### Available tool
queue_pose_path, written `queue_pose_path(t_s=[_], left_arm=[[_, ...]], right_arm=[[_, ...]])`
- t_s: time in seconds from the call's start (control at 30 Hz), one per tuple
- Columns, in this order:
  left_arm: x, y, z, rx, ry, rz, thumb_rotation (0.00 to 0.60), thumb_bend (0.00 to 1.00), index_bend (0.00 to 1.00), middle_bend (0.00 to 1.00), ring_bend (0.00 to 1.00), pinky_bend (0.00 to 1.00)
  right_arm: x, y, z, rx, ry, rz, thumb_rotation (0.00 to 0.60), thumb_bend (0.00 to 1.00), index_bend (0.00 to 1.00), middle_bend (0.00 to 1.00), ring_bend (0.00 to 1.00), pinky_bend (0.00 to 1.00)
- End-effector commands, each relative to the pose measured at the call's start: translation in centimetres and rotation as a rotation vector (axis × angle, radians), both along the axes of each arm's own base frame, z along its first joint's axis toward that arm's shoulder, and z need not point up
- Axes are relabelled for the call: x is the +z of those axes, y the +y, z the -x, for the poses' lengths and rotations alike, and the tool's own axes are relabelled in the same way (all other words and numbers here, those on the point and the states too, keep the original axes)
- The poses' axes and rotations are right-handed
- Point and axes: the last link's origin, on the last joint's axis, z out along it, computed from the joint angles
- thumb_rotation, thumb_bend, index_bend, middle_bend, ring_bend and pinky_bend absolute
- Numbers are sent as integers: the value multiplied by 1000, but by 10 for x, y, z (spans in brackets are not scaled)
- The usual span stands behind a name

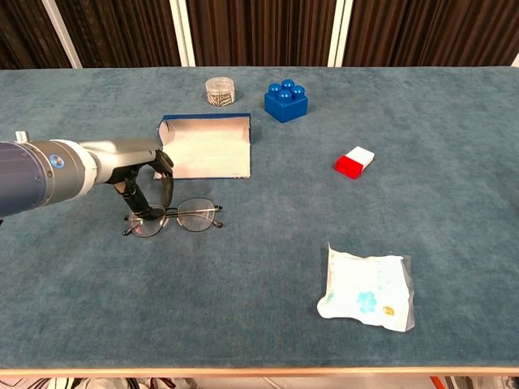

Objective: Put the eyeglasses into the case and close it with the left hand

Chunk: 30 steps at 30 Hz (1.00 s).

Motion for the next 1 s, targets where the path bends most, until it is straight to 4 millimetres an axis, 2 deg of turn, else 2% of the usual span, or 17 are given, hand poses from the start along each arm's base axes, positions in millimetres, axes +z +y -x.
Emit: queue_pose_path(t_s=[0.03, 1.0], left_arm=[[0, 1, -1, -4, -1, -3, 600, 353, 521, 60, 0, 0], [-4, 3, -4, -6, 25, -3, 600, 369, 543, 61, 0, 0]], right_arm=[[0, 0, 0, 1, 1, 1, 600, 13, 19, 0, 81, 225], [1, -1, 0, -5, -6, 3, 600, 14, 19, 0, 81, 224]])
